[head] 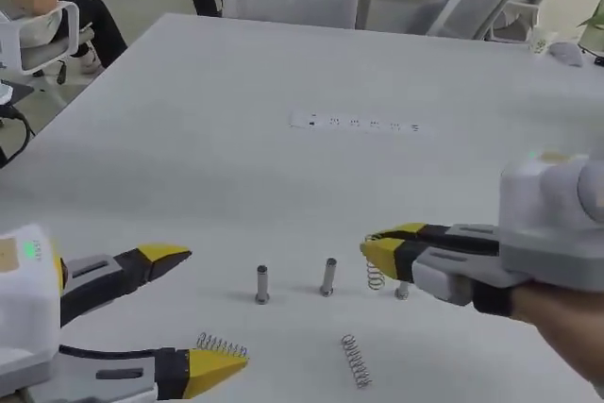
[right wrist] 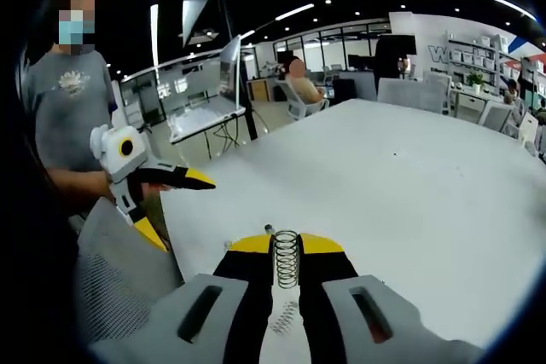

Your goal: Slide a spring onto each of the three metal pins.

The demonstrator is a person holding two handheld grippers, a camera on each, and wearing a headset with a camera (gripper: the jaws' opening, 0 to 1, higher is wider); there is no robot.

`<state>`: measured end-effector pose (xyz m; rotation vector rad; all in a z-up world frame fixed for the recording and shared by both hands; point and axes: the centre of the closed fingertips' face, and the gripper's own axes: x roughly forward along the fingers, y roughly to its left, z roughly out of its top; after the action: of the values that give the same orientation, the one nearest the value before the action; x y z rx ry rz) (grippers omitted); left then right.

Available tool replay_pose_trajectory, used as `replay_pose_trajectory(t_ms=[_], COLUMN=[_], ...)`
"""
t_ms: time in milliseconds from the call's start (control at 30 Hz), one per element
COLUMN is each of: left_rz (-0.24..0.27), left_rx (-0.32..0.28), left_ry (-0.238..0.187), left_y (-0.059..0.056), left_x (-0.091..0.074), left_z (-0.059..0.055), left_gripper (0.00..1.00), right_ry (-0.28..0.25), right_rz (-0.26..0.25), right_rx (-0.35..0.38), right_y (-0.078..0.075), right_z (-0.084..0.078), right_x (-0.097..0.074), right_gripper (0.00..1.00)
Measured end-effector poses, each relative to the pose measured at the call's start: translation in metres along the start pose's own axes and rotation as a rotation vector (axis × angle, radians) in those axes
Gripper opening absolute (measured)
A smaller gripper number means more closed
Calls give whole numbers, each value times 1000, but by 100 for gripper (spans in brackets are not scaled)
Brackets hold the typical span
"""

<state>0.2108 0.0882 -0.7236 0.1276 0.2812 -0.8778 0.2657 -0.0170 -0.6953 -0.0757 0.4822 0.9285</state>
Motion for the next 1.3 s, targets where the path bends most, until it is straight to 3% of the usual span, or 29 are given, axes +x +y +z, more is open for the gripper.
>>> replay_pose_trajectory(t_ms=[133,200,400,667,1100,1300], left_rz=[-33,-56,-91,-137,-181,-184], left_rx=[27,7,7,-13,-12,3], left_ry=[-25,-58,-76,-135,-183,-186], left_y=[-7,-9,-10,-14,-24,-26], left_x=[6,8,15,24,34,36], left_z=[15,25,38,60,77,79], left_gripper=[67,66,61,54,39,30], right_ry=[-36,-49,-72,-109,-132,-140], right_rz=[29,38,63,105,157,176], right_rx=[-19,-32,-48,-39,-54,-51], right_y=[15,20,33,48,69,76], right_z=[19,26,37,52,60,63], right_x=[-1,0,2,3,7,7], right_gripper=[8,8,8,8,8,8])
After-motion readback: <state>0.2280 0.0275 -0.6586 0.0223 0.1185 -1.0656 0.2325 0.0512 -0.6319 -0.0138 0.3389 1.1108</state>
